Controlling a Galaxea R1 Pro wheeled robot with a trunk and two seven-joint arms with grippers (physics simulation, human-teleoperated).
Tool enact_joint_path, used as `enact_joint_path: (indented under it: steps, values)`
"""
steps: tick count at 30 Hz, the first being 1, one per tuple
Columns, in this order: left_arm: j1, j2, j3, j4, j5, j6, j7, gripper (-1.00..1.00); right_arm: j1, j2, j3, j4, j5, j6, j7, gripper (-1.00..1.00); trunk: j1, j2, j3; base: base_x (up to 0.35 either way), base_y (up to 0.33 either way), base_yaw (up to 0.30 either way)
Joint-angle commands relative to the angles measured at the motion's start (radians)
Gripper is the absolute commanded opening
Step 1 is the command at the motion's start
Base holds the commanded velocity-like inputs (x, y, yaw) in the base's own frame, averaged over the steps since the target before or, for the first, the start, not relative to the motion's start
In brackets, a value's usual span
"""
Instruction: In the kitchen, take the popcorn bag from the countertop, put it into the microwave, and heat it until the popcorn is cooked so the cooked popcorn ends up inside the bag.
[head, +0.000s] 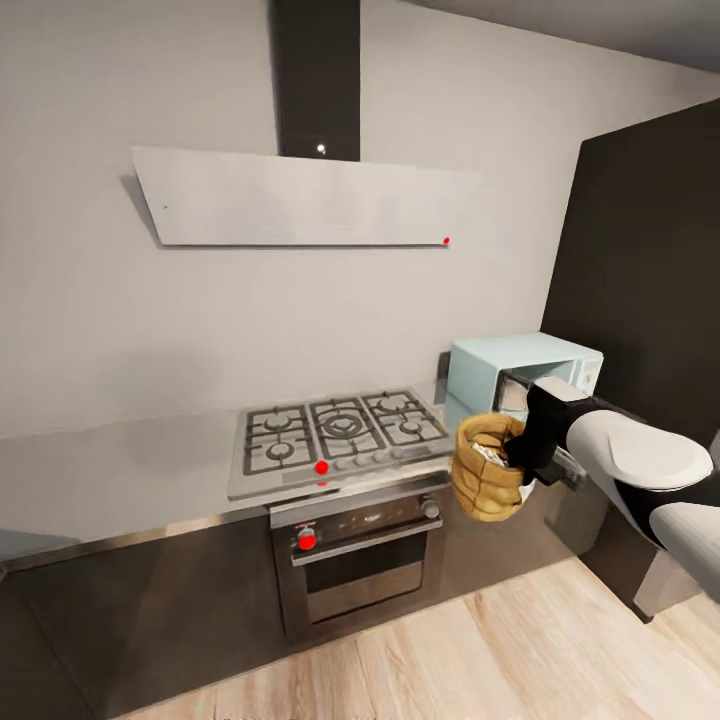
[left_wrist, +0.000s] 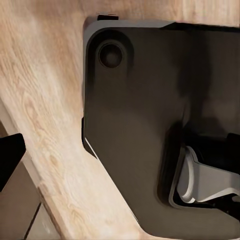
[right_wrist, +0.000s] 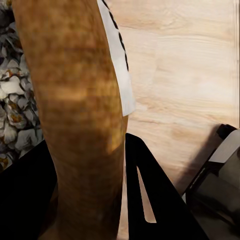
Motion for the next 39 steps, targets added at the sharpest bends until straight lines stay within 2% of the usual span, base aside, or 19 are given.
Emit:
enact_joint_path:
  steps: [1,7,39]
  values:
    - [0.001,-0.001,0.007,-0.004,0.001,0.008,0.0,1.0,0.0,0.0,0.008,-0.001,-0.01,0.008,-0.003,-1.0,0.0,-0.001,0.0,-0.318,0.0,-0.296]
    - [0.001,-0.001,0.007,-0.004,0.001,0.008,0.0,1.0,0.0,0.0,0.008,-0.001,-0.01,0.008,-0.003,-1.0,0.0,-0.001,0.0,-0.228,0.0,-0.296]
    - [0.001,-0.001,0.007,-0.004,0.001,0.008,0.0,1.0,0.0,0.0,0.01,-0.001,-0.01,0.006,-0.003,-1.0,0.0,-0.001,0.0,-0.002,0.0,-0.296]
